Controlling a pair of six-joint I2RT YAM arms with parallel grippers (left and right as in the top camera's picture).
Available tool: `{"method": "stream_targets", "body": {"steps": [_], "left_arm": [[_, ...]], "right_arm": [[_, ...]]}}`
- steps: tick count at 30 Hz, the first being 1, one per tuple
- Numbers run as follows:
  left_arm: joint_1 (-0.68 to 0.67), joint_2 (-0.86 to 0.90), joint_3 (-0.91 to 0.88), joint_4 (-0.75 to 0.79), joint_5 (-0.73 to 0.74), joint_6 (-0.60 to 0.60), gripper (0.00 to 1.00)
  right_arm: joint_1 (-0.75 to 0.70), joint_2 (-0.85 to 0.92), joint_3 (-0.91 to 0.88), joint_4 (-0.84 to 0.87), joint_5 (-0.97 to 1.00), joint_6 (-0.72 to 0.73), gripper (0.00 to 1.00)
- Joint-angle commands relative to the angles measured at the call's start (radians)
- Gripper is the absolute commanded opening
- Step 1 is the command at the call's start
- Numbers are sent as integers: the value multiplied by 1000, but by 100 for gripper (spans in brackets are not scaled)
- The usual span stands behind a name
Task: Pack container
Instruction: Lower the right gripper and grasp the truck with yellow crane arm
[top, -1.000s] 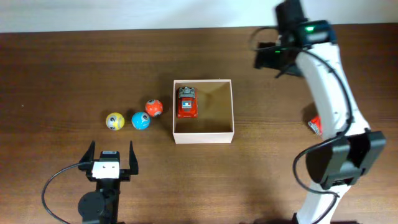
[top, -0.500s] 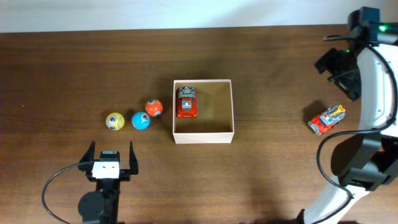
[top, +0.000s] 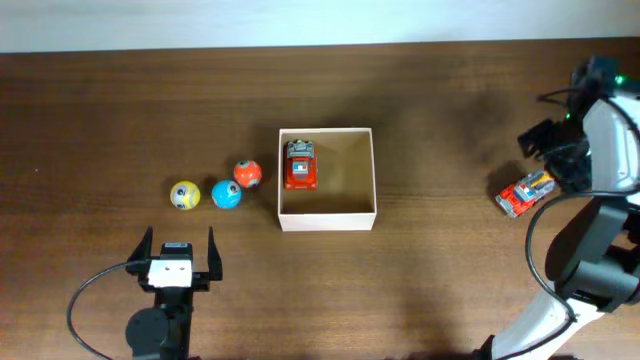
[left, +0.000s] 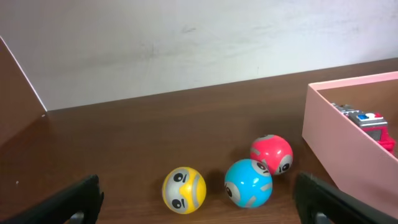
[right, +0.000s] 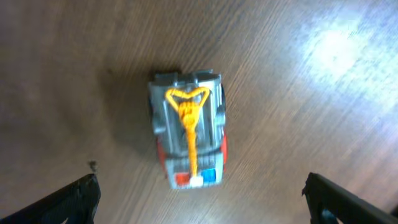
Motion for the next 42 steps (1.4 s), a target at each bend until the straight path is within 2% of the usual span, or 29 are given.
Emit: {"method": "stream_targets", "body": {"steps": [1,8,18,24,33,37,42], "left_arm": [[0,-10,-5,-2,10,13,99],[0,-8,-5,-2,8,13,99],[0,-8,-5,-2,8,13,99],[0,-8,-5,-2,8,13,99],[0,-8,-5,-2,8,13,99],[0,-8,-5,-2,8,13,99],[0,-8,-5,-2,8,13,99]], "right_arm": [[-3,-8,-103,66,8,-31,99],[-3,-8,-241,209,8,-31,99],[-3,-8,-362,417,-4,-115,99],[-3,-8,-372,440,-5,-121,100],[-3,-8,-372,444,-2,-129,66],[-3,-8,-372,449,-2,-154,59],[-3,-8,-372,451,-2,-163,56]]}}
